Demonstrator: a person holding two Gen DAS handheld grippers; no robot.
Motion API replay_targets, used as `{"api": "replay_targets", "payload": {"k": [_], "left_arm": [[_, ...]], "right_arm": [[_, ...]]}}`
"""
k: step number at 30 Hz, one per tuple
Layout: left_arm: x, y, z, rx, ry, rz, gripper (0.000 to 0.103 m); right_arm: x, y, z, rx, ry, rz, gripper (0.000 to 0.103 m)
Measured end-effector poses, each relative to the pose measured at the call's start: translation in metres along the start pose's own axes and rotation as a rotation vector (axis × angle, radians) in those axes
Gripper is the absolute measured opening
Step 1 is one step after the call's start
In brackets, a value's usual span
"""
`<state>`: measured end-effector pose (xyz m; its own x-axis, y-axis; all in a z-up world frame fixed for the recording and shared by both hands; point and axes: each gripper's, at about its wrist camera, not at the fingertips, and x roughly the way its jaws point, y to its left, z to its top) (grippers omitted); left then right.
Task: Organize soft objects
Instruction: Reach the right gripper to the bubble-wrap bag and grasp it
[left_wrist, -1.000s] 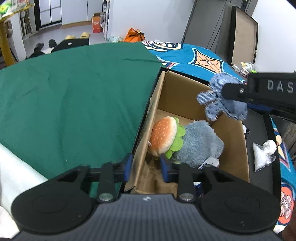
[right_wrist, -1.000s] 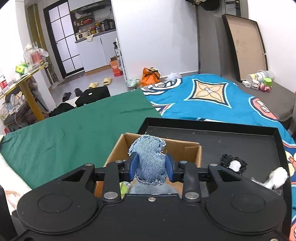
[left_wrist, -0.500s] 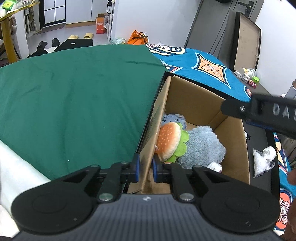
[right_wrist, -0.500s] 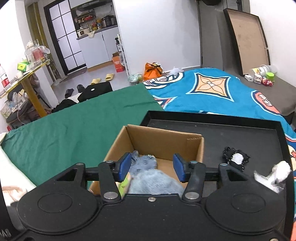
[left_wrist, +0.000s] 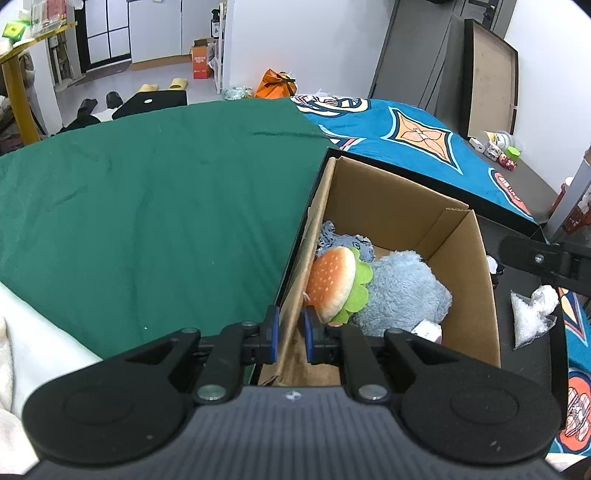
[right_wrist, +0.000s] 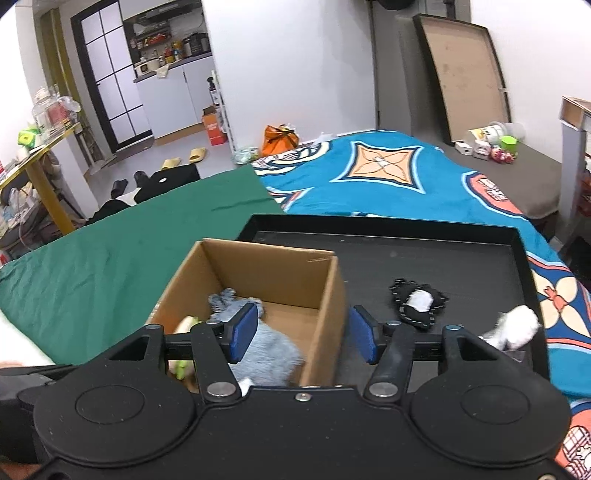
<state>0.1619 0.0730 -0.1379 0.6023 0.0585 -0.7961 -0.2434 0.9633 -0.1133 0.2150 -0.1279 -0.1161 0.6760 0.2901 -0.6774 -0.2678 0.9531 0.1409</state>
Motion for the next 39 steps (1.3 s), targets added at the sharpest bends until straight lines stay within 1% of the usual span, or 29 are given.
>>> {"api": "replay_targets", "payload": {"k": [3, 5, 9, 14, 16, 18, 20, 22, 25, 27, 29, 32, 34, 37, 39], "left_arm": [[0.000, -0.004, 0.000, 0.018, 0.003, 0.017, 0.013], [-0.002, -0.007, 0.000, 0.036, -0.005, 0.027, 0.016], [-0.004, -0.011, 0.000, 0.057, -0.016, 0.041, 0.016], [-0.001, -0.014, -0.001, 0.072, 0.000, 0.056, 0.017], [-0.001, -0.016, -0.001, 0.078, 0.003, 0.062, 0.018], [0.001, -0.018, 0.000, 0.089, 0.008, 0.071, 0.022], [0.002, -0.021, -0.001, 0.105, 0.015, 0.085, 0.030], [0.003, -0.024, -0.002, 0.123, 0.027, 0.100, 0.034], [0.004, -0.028, -0.003, 0.147, 0.050, 0.117, 0.039], [0.005, -0.031, -0.003, 0.166, 0.062, 0.127, 0.047], [0.003, -0.034, -0.001, 0.178, 0.061, 0.135, 0.062], [0.002, -0.040, 0.002, 0.198, 0.056, 0.143, 0.072], [0.002, -0.044, 0.006, 0.214, 0.053, 0.147, 0.075], [0.004, -0.048, 0.010, 0.226, 0.049, 0.161, 0.076], [0.006, -0.051, 0.013, 0.234, 0.048, 0.172, 0.076]], "right_arm": [[-0.002, -0.011, -0.003, 0.006, 0.001, -0.014, 0.058], [-0.003, -0.019, -0.005, 0.015, 0.002, -0.021, 0.058], [-0.003, -0.032, -0.009, 0.026, 0.004, -0.031, 0.059], [0.000, -0.048, -0.014, 0.049, 0.004, -0.033, 0.060], [0.000, -0.053, -0.016, 0.052, 0.000, -0.033, 0.062], [0.001, -0.059, -0.020, 0.059, -0.009, -0.036, 0.063], [0.003, -0.065, -0.023, 0.066, -0.024, -0.033, 0.064], [0.006, -0.072, -0.031, 0.073, -0.036, -0.034, 0.064], [0.011, -0.085, -0.041, 0.107, -0.030, -0.051, 0.064], [0.014, -0.090, -0.045, 0.119, -0.019, -0.050, 0.064], [0.017, -0.096, -0.046, 0.130, -0.014, -0.057, 0.064], [0.022, -0.102, -0.047, 0.141, -0.014, -0.087, 0.064], [0.025, -0.106, -0.048, 0.142, -0.016, -0.117, 0.064], [0.030, -0.109, -0.047, 0.107, -0.023, -0.168, 0.064], [0.032, -0.115, -0.046, 0.112, -0.030, -0.180, 0.064]]}}
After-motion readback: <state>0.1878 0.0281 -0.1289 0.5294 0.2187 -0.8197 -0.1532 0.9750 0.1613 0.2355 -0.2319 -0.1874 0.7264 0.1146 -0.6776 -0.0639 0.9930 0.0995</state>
